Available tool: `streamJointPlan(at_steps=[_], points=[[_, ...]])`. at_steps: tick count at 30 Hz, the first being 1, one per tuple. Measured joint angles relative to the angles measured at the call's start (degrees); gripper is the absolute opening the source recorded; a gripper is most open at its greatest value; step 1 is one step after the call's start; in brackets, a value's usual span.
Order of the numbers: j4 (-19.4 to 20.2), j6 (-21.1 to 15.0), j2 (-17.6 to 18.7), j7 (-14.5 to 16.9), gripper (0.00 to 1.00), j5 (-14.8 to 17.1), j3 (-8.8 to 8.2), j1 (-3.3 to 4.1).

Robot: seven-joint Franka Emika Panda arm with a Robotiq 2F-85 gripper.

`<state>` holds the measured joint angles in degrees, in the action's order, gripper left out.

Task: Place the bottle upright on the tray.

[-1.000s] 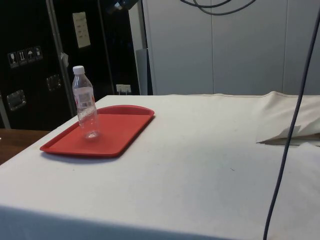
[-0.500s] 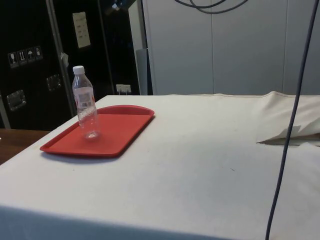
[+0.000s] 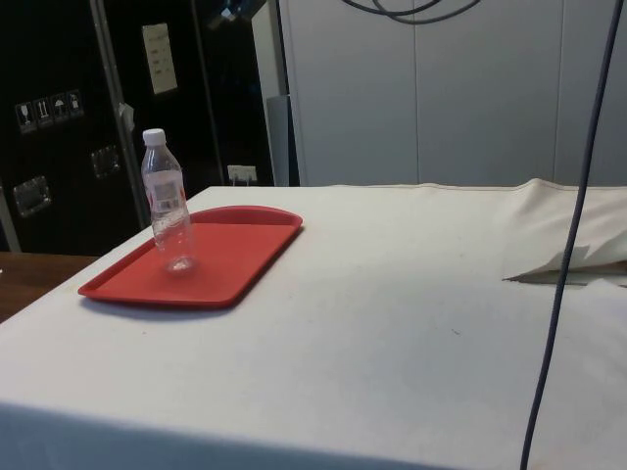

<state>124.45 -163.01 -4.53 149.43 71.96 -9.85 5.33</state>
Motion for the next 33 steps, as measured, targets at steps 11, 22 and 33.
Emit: streamJointPlan(at_steps=[11,22,33], points=[[0.00,-1.38,0.17,2.98,1.00,-0.52,0.11,0.00],[0.00,-2.41,0.23,5.10,1.00,-0.92,0.17,0.00],[0.11,-3.78,0.23,5.73,1.00,-3.50,0.23,0.00]])
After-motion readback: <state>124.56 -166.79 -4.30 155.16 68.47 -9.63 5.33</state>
